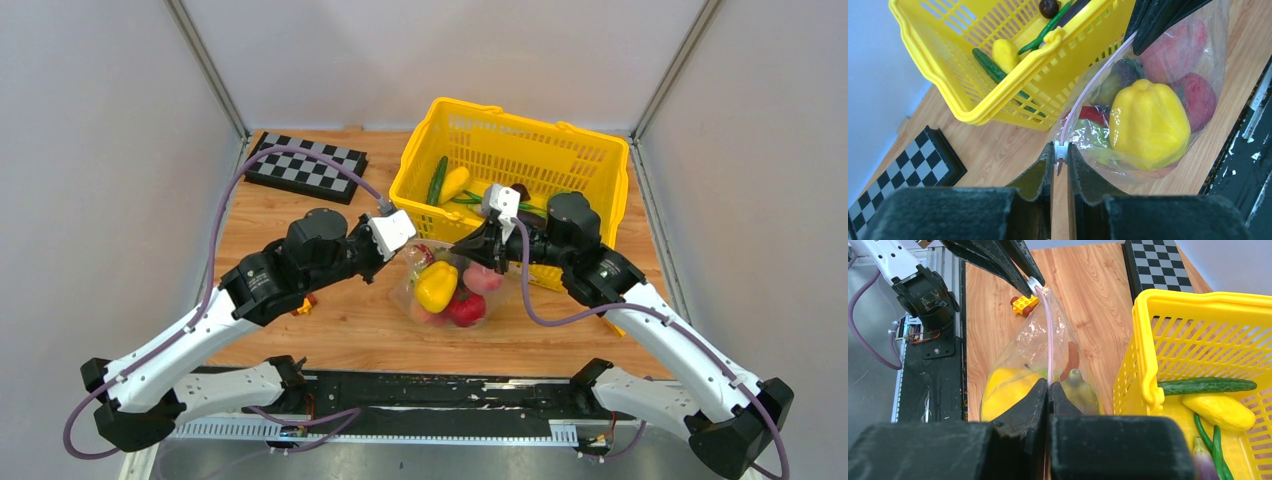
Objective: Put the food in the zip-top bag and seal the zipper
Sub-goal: Zip the zipper food storage bag at the center of the board.
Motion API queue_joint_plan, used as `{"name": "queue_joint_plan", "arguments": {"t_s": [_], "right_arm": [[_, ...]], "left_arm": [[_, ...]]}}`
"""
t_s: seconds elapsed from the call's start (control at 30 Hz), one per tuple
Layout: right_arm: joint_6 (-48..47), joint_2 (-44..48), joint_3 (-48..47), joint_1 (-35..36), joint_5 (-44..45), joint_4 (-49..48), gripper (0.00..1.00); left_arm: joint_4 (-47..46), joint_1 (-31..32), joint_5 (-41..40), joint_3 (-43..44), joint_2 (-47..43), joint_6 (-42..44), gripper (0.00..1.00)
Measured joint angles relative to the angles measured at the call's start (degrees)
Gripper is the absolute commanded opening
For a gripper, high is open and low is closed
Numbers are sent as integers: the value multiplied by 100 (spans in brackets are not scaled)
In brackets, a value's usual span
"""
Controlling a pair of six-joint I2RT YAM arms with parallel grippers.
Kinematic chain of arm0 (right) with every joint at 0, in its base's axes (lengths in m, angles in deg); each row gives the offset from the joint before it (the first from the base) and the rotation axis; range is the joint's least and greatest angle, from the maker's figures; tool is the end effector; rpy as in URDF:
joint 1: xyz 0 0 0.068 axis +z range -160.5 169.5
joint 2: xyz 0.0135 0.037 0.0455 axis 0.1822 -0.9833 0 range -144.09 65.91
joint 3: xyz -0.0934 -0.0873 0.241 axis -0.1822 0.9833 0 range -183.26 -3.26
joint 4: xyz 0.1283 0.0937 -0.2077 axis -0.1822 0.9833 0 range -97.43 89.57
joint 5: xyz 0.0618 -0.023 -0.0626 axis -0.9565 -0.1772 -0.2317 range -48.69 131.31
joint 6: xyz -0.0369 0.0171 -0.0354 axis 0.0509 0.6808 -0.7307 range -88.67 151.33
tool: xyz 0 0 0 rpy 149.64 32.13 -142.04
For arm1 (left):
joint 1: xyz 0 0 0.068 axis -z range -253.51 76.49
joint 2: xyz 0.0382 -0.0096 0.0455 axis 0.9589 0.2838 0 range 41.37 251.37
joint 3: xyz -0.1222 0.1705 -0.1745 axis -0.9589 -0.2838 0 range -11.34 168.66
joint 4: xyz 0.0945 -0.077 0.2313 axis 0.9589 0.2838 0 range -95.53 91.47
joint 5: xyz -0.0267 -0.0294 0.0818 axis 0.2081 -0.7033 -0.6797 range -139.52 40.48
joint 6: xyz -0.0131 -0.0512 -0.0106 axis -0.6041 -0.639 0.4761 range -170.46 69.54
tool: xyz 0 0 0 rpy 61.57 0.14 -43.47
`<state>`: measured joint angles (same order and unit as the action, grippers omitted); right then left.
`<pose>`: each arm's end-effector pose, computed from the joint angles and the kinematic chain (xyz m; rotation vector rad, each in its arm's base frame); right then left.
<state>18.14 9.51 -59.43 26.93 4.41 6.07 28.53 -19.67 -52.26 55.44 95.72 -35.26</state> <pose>0.1608 0.1500 0.3681 -1.1880 1.4166 0.8782 0.1159 -0.1560 0.3991 1.0894 1.6402 -0.3980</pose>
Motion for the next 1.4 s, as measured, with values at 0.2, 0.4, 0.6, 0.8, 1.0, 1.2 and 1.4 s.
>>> {"name": "queue_joint_plan", "arguments": {"t_s": [0.2, 0.4, 0.6, 0.8, 1.0, 1.2, 1.4], "right_arm": [[0, 35, 0, -9, 0, 42, 0], [0, 37, 0, -11, 0, 42, 0], [0, 37, 2, -11, 0, 42, 0], [-2, 37, 9, -11, 0, 42, 0], [0, 37, 9, -11, 0, 39, 0], [0, 37, 9, -11, 0, 37, 0], [0, 37, 9, -11, 0, 37, 0]], "left_arm": [[7, -42, 293, 57, 85, -122, 9], [87, -66, 422, 260, 273, -122, 4], [101, -66, 420, 282, 280, -125, 6], [162, -63, 341, 302, 278, -122, 5], [258, -63, 153, 302, 227, -103, 5], [304, -66, 94, 302, 186, -94, 4], [289, -66, 94, 262, 157, -85, 5]]}}
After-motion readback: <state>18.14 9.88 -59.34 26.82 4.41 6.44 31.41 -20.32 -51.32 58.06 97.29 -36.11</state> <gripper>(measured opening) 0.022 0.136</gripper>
